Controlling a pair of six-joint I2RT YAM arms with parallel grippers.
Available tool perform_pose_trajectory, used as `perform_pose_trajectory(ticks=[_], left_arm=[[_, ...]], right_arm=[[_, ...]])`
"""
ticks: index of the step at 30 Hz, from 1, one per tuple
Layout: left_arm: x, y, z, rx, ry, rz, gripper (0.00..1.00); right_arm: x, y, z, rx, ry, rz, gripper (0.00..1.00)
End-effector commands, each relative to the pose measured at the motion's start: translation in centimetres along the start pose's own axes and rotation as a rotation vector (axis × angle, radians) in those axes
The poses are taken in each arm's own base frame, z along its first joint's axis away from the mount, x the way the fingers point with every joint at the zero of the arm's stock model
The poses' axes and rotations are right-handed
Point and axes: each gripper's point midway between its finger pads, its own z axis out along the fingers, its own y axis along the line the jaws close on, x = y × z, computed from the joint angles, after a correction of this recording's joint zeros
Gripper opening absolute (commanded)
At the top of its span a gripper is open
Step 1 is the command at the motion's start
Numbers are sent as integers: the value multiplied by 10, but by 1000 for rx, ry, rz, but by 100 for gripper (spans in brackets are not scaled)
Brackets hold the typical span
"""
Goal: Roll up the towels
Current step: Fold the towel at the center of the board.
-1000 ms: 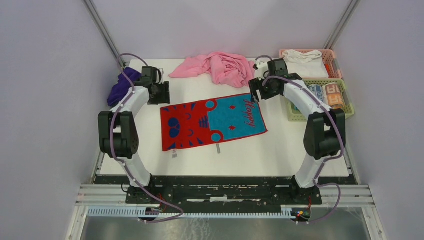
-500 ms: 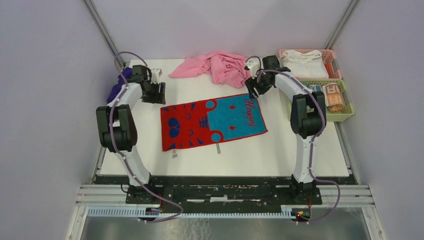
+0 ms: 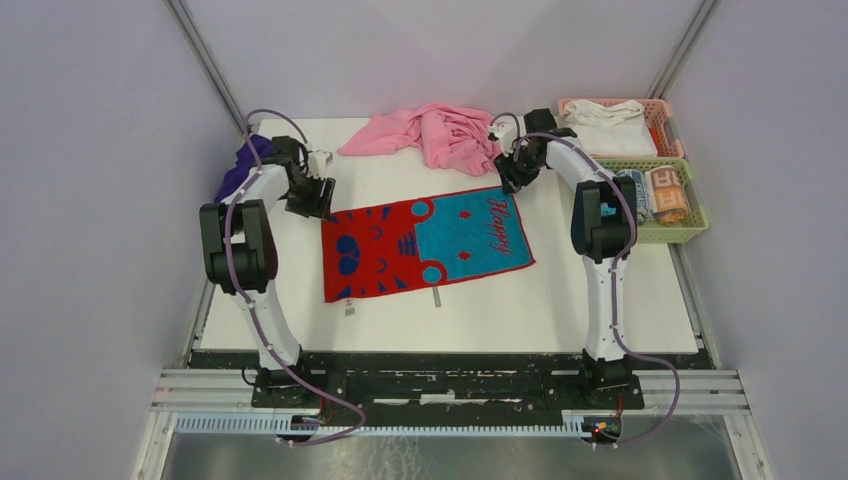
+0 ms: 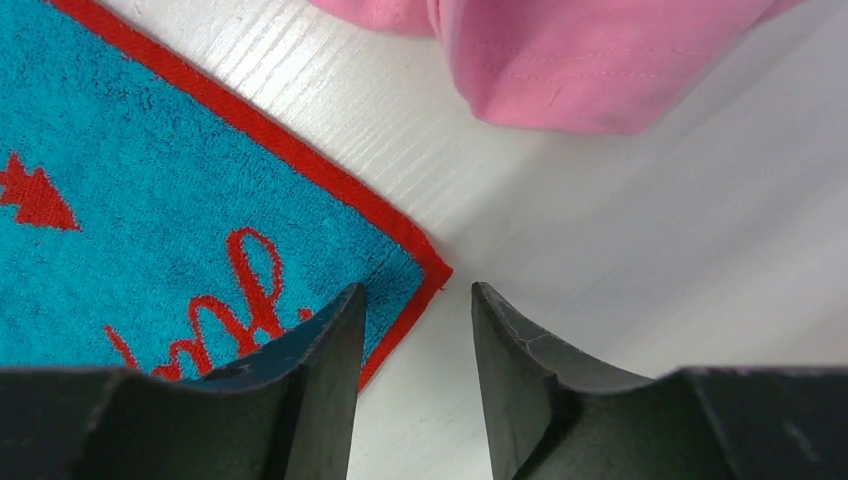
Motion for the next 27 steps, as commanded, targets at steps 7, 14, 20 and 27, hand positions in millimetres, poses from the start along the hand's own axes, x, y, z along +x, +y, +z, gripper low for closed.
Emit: perform_pose_trajectory(ticks=[7, 14, 20, 27], left_arm=[[-10, 6, -1, -4, -7, 66, 66], [-7, 6, 2, 4, 12, 60, 62], [-11, 2, 5, 34, 1, 58, 54], [-21, -10, 16, 88, -11, 38, 43]], right_arm=[[-7, 0, 18, -62, -29, -41, 44], [1, 4, 16, -85, 14, -60, 19], [1, 5, 2, -62, 4, -87, 11], [6, 7, -2, -53, 17, -91, 10]])
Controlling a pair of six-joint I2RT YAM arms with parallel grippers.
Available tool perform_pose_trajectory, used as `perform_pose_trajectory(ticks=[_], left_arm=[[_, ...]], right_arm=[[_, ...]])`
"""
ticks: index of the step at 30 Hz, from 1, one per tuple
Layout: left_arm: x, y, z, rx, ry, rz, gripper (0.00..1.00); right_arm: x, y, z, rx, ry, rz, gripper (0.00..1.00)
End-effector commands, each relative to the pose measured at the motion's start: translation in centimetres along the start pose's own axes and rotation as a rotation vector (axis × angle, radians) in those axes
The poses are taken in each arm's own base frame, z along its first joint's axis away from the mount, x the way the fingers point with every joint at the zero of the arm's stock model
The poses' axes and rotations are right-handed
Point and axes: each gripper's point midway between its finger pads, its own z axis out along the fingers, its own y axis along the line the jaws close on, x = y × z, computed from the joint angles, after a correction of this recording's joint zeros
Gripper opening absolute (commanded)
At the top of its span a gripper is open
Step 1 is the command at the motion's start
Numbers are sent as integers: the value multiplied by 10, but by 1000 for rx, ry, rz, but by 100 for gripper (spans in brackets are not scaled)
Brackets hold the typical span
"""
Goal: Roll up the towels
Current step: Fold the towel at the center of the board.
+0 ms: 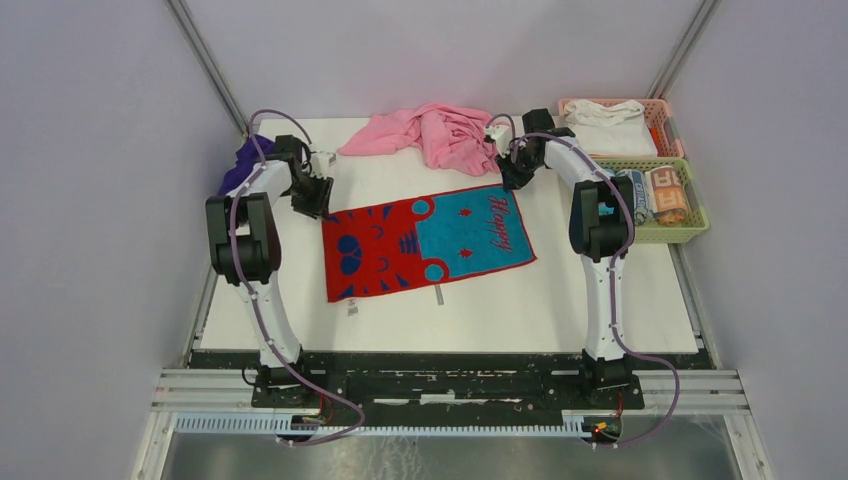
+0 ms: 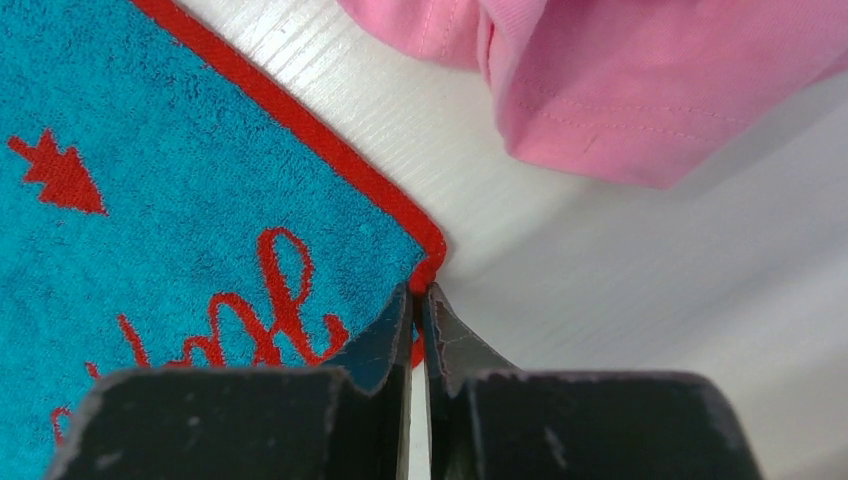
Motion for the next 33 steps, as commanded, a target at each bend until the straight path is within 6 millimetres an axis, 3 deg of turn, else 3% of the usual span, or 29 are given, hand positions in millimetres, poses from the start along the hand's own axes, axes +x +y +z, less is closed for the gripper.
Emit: perform_pose_trajectory(ticks=[1, 10, 21, 33], left_arm=[[-20, -12, 5, 44, -40, 33, 43], [7, -6, 24, -66, 78, 49, 40], [0, 5, 24, -71, 65, 15, 41], [9, 14, 34, -105, 119, 4, 37]], right_arm=[[8, 4, -10, 8, 34, -12, 10], [10, 5, -13, 18, 36, -13, 9], [12, 6, -17, 23, 43, -29, 9], [13, 8, -19, 17, 48, -37, 8]])
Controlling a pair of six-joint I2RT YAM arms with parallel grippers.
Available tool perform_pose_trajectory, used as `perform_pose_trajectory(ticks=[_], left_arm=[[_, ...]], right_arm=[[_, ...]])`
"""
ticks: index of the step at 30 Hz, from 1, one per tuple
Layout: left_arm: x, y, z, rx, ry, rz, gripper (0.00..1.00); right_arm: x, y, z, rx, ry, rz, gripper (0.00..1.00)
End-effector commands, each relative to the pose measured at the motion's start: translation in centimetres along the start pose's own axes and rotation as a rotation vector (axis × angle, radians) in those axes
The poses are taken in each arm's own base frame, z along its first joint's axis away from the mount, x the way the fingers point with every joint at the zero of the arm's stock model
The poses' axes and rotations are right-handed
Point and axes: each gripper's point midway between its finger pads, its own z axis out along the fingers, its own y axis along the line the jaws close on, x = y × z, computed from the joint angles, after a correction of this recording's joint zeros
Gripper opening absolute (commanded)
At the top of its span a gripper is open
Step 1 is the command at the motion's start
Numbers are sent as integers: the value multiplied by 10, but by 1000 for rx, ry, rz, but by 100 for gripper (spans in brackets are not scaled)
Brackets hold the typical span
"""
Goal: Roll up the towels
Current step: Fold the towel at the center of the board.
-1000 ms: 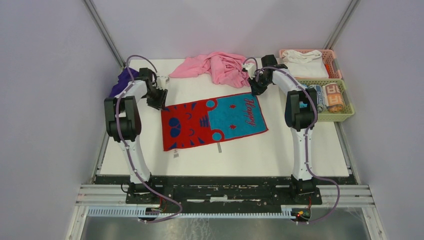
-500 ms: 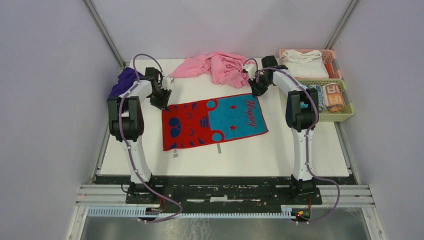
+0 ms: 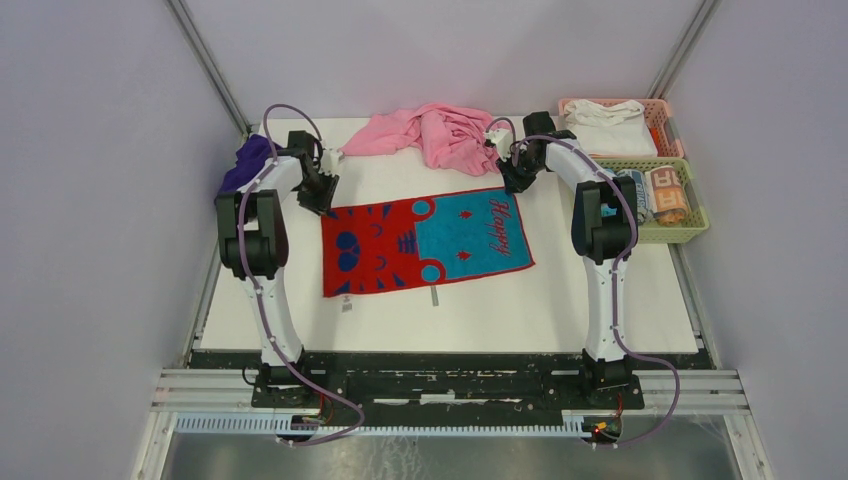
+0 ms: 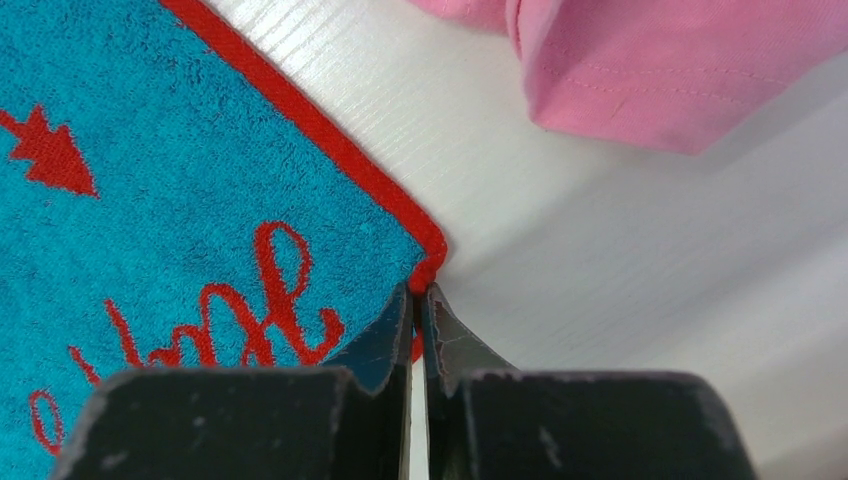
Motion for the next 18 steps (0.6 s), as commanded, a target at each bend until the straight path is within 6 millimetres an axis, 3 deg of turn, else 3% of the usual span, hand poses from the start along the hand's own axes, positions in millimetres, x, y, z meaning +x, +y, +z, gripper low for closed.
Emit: perform_pose_trajectory(ticks=[1, 11, 14, 18], left_arm=[[18, 4, 22, -5, 76, -37, 35], [3, 4, 14, 23, 58, -15, 9], [-17, 6, -1, 21, -9, 3, 3], [-51, 8, -30, 24, -127, 38, 3]], right_arm=[[5, 3, -12, 5, 29, -18, 7], [7, -4, -23, 47, 61, -50, 3], [-1, -14, -36, 93, 44, -63, 1], [-17, -32, -64, 169, -21, -45, 1]])
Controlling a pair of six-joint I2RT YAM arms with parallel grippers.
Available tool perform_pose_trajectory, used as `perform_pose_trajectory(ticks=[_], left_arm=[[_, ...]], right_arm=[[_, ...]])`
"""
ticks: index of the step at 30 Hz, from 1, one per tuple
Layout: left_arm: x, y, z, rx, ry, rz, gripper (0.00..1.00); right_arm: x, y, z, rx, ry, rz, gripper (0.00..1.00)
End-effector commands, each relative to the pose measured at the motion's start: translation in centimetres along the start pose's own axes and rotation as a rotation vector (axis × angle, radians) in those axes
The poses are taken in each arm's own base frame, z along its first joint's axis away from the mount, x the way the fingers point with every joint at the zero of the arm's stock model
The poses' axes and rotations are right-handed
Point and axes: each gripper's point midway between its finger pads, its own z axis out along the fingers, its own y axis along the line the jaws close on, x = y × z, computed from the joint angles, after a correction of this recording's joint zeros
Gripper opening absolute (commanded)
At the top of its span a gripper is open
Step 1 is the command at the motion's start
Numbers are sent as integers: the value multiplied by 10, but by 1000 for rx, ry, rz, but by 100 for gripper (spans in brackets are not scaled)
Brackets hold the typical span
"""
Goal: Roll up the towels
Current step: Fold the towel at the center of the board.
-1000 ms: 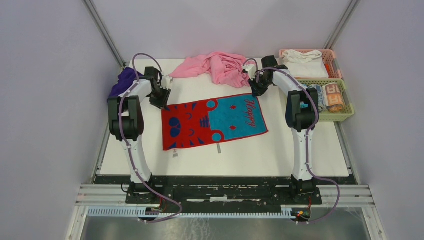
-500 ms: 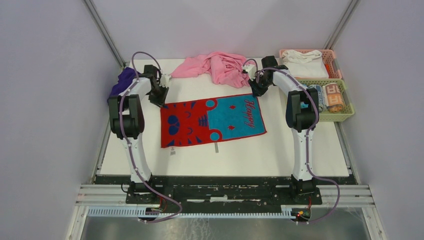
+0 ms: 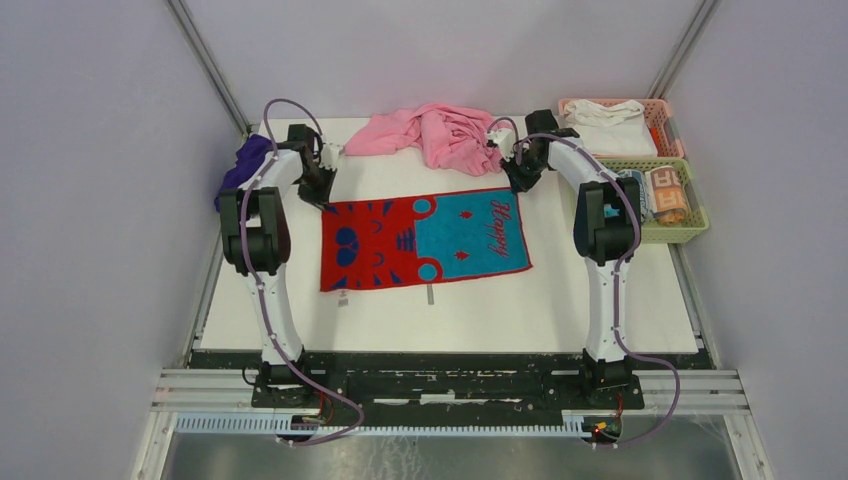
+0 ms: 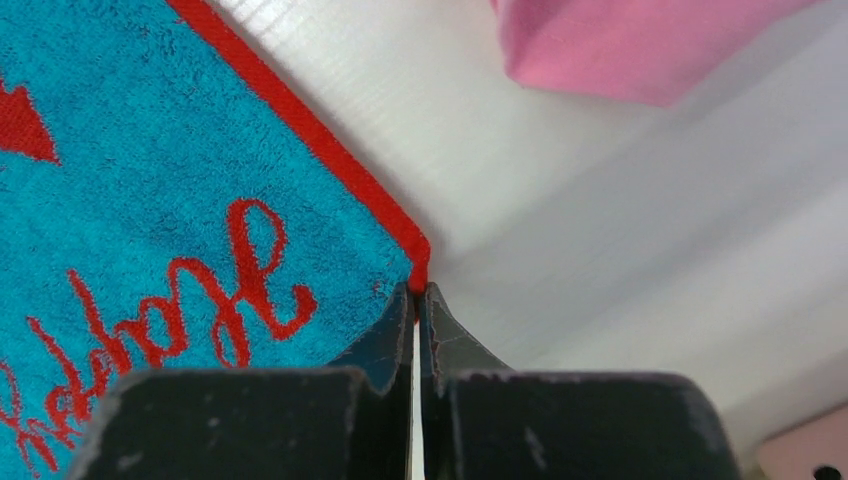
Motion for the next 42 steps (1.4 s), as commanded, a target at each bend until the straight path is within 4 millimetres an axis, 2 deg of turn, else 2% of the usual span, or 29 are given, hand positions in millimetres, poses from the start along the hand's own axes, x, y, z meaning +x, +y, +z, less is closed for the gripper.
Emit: perform_pose_trajectory(ticks=[1, 3, 7, 12, 17, 24, 29, 35, 42], left_arm=[[-48, 7, -37, -9, -169, 52, 3], [-60, 5, -50, -2, -225, 71, 3], [-73, -3, -67, 24, -292, 98, 3], [-68, -3, -76, 2, -298, 121, 3], [-68, -16, -99, -3, -359, 164, 3], [-42, -25, -109, -83, -353, 189, 3], [-24, -38, -118, -99, -380, 176, 3], [6, -39, -115, -153, -365, 107, 3], [24, -49, -113, -153, -390, 24, 3]], right_arm=[[-24, -33, -62, 151, -84, -7, 1], [-31, -41, -76, 192, -121, -13, 0], [-33, -43, -90, 224, -145, -72, 0], [-36, -40, -106, 253, -160, -77, 0], [-34, -27, -115, 255, -196, -111, 1], [-17, -15, -125, 277, -169, -84, 1], [-5, -3, -130, 277, -162, -49, 0], [16, 19, -131, 278, -170, -14, 1], [37, 44, -130, 291, -172, 44, 2]])
